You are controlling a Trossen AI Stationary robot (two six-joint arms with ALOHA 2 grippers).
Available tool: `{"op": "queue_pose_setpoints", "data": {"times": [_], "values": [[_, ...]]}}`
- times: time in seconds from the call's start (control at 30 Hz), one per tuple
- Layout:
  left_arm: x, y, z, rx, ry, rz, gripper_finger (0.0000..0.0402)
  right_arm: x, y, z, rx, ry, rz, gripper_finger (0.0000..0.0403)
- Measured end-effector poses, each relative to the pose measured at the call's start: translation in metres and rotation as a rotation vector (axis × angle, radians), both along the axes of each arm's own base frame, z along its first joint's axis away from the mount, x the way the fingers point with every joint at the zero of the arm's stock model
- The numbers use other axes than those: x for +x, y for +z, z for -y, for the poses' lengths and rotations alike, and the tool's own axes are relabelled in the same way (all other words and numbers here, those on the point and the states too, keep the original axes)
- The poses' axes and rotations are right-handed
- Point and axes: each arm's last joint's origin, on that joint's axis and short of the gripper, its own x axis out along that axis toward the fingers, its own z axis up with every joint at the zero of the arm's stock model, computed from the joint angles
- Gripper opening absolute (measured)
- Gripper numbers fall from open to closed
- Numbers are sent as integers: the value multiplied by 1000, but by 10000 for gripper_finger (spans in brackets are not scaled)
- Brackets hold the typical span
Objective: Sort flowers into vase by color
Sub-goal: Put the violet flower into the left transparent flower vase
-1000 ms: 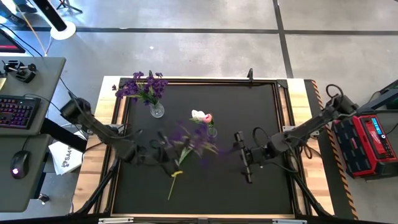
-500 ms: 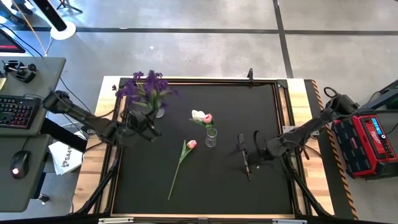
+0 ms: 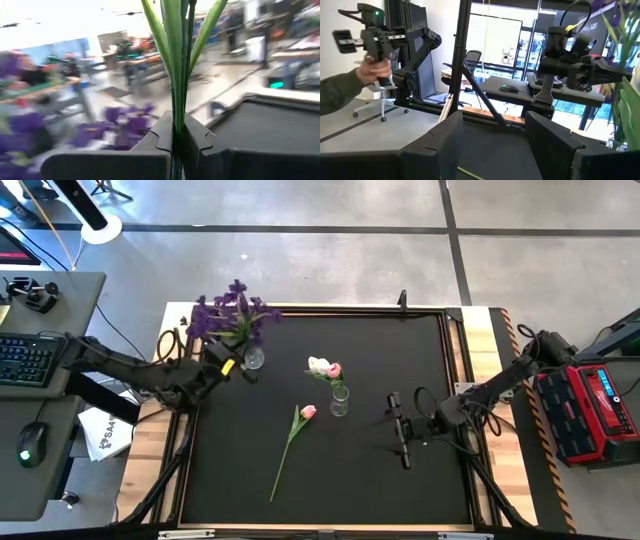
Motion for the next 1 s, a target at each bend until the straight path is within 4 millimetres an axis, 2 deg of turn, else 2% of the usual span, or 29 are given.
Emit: {"op": "queue_pose_setpoints", "data": {"times": [0.17,0.37,0.53,0.83,1.0], "values": [[-2,-6,-17,13,124,-86,1,0,-1,0,3,1,-11,199],[-2,-18,-31,-37,157,-128,0,0,-1,0,1,1,-14,200],[-3,-24,-34,-68,171,-94,0,0,-1,0,1,1,-15,200],[-10,-63,-34,-101,168,-13,0,0,-1,0,1,1,-14,200],[-14,-74,-34,-136,169,36,0,0,-1,0,1,1,-14,200]]}}
